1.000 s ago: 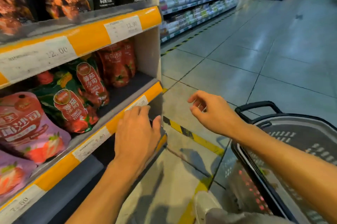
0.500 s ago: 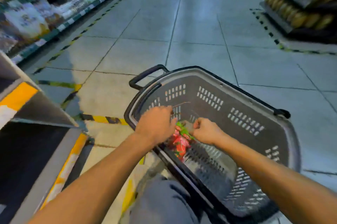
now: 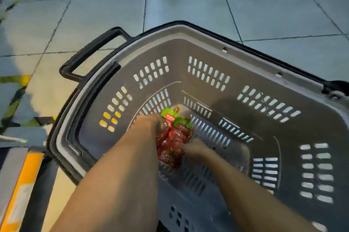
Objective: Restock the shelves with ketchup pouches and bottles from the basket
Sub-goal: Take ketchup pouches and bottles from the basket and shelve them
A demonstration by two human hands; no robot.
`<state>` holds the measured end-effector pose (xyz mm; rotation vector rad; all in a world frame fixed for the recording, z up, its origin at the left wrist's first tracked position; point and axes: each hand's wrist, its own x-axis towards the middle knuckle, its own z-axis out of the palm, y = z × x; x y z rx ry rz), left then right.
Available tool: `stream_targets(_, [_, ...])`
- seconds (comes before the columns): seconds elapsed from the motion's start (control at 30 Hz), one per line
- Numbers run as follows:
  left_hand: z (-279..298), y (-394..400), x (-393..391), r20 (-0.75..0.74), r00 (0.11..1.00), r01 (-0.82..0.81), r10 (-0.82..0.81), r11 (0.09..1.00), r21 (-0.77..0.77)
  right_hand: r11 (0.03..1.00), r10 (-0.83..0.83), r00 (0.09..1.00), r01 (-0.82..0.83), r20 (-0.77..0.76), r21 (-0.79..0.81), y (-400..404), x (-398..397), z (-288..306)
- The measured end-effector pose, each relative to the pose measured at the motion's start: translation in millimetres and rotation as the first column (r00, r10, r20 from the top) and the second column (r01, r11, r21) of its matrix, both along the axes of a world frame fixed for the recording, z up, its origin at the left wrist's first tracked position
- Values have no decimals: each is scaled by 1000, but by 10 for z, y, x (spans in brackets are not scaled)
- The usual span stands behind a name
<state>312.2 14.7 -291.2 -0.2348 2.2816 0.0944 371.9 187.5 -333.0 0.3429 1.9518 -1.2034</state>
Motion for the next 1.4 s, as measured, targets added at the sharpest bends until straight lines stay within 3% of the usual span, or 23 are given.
stream_targets(0.13, [-461, -100, 1, 59, 998, -12, 11, 1000, 13, 997, -49, 998, 46, 35, 66, -192, 71, -364])
stream_targets(0.27, [-614, -49, -65, 113, 993, 27, -19, 997, -71, 970, -219, 972, 209, 81, 122, -281, 79, -551])
stream_targets(0.4, [-751, -46, -75, 27, 997, -77, 78, 996, -36, 945, -325, 914, 321, 242, 58, -145, 99, -596])
stream_targets(0.53, [-678, -10, -20, 12, 992, -126, 126, 992, 4, 937, -350, 905, 340, 242, 83, 35, 88, -466])
stream_targets(0.67, [-233, -36, -37, -43, 988, -143, 147, 986, 83, 956, -293, 936, 286, 196, 65, 173, -2, -81])
stream_targets(0.87, [903, -184, 105, -118, 949, -242, 292, 917, 318, 957, -274, 962, 269, -26, -106, 234, 38, 932])
stream_targets(1.03, [2113, -370, 709, -210, 864, -241, 457, 743, 625, 953, -218, 948, 156, -232, -260, 260, 313, 1972])
stream_targets(1.13, [2718, -573, 1285, -252, 755, -224, 605, 600, 768, 921, -153, 947, 33, -284, -388, 125, 533, 2559])
stream_targets(1.23, [3149, -799, 1925, -309, 579, -187, 755, 491, 851, 871, -111, 931, -77, -347, -485, -184, 742, 3021])
stream_targets(1.4, [3380, -1282, 2942, -325, 114, -119, 939, 338, 934, 753, -38, 911, -245, -412, -611, -925, 1130, 3477])
